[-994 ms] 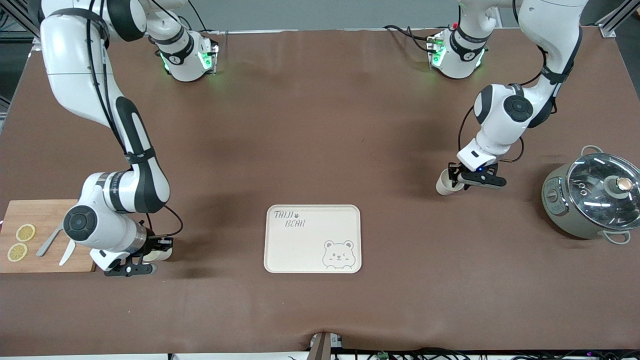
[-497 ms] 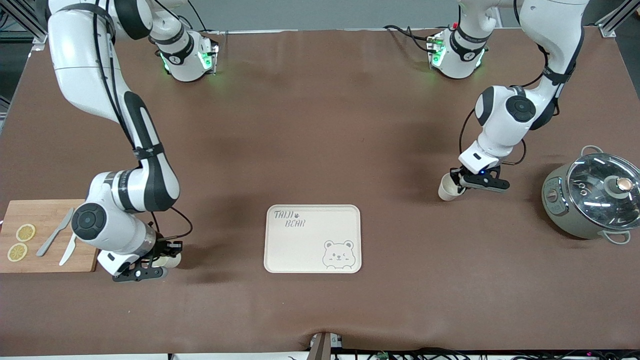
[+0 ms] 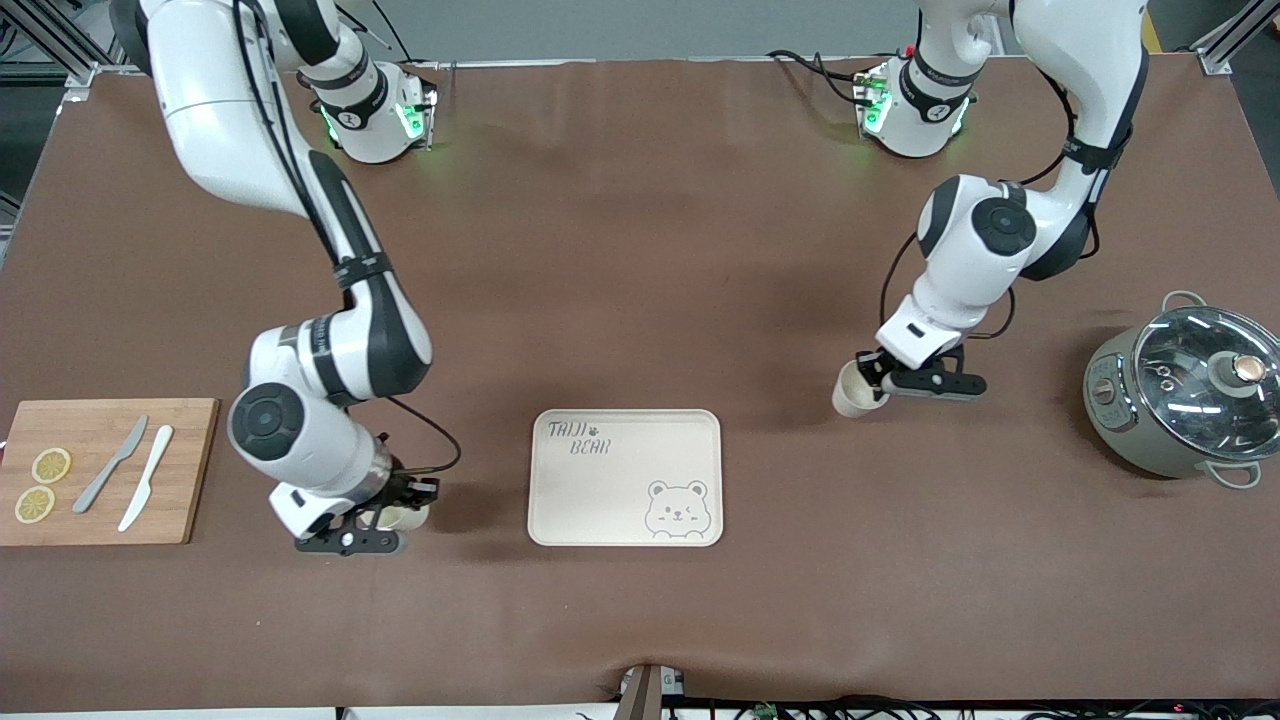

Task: Place white IKEA cup upright on tray with both arms
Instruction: 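Carry both white cups toward the white tray with both grippers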

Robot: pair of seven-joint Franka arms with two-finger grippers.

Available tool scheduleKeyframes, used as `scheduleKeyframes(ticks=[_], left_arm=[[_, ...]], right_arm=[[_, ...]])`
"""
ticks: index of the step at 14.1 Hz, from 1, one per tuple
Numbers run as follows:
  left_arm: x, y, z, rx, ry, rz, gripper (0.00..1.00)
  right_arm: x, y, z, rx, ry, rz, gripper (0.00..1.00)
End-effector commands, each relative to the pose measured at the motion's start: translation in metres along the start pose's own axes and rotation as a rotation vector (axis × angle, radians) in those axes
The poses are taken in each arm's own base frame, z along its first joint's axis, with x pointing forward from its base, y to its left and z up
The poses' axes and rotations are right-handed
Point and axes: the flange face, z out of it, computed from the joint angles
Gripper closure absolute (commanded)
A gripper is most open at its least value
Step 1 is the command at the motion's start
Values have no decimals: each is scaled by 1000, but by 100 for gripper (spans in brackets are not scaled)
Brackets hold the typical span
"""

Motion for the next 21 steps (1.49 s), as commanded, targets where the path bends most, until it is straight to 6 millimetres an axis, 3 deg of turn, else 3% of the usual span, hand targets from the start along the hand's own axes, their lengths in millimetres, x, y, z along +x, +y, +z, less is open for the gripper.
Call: scheduleKeyframes(ticks=[1, 5, 7, 10, 15, 17, 21], left_arm=[[59, 56, -14, 12, -78, -82, 100], [102, 130, -16, 55, -89, -180, 100], [102, 156, 2, 56, -95, -211, 100], [99, 184, 29, 50, -97, -223, 100], [94, 219, 63, 52, -1, -255, 100], [92, 224, 76, 53, 34, -253, 100], [94, 227, 80, 41, 48, -252, 100]], right_arm=[[-5, -48, -7, 9, 10, 68, 100], [-25, -103, -10, 8, -4, 135, 100], [-38, -128, -3, 5, -9, 164, 100], [-56, -157, 24, -17, -25, 132, 100], [-76, -193, 48, -23, -27, 127, 100], [-80, -199, 52, -22, -27, 120, 100], [-83, -205, 61, -15, -19, 133, 100]])
